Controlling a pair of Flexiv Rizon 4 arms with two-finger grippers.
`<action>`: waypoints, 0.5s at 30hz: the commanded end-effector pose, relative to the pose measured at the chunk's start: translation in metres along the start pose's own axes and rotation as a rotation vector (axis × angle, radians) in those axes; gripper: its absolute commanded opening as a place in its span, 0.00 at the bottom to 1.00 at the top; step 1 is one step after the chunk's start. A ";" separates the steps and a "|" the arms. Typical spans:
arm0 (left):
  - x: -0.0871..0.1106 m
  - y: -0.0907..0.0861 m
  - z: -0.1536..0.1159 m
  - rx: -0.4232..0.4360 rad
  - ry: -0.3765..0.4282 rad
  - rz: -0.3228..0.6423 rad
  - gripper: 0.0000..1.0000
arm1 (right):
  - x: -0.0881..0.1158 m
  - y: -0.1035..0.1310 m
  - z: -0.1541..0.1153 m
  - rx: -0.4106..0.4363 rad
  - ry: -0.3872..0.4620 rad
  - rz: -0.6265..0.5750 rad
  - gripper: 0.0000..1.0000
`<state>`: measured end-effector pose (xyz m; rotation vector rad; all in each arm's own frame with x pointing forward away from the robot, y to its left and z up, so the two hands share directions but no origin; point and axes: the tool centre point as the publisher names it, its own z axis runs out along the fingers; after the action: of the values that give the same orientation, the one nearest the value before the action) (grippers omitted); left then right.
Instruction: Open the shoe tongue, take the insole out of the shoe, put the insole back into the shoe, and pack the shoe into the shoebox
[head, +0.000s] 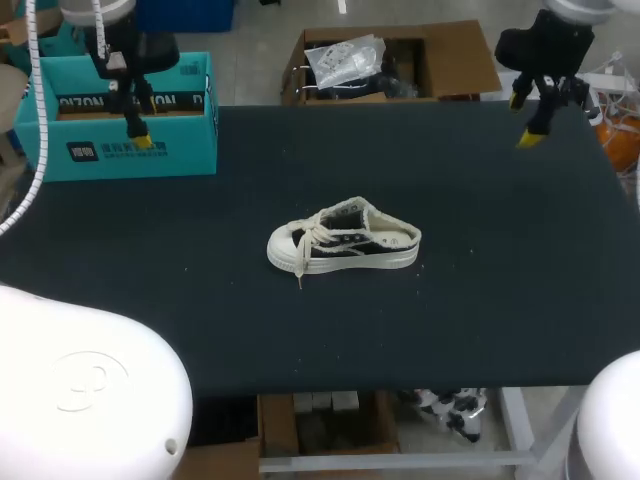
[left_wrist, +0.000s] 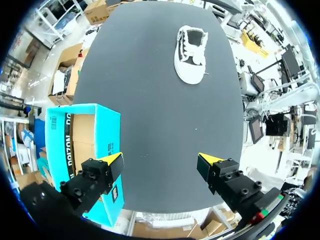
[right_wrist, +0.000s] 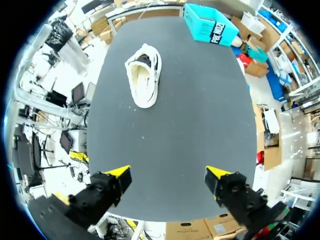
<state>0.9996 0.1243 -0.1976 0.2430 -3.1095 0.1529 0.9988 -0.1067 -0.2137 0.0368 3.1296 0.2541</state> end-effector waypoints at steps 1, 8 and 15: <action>0.010 -0.022 0.007 -0.063 0.019 -0.154 1.00 | 0.015 0.001 0.033 -0.116 -0.047 0.023 1.00; 0.033 -0.066 0.022 -0.114 0.077 -0.444 1.00 | 0.026 0.025 0.068 -0.245 -0.037 0.058 1.00; 0.048 -0.090 0.047 -0.080 0.162 -0.629 1.00 | 0.034 0.048 0.105 -0.353 -0.025 0.086 1.00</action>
<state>0.9591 0.0316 -0.2221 0.9464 -2.8438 0.0450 0.9701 -0.0474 -0.2899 0.1662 3.0689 0.7255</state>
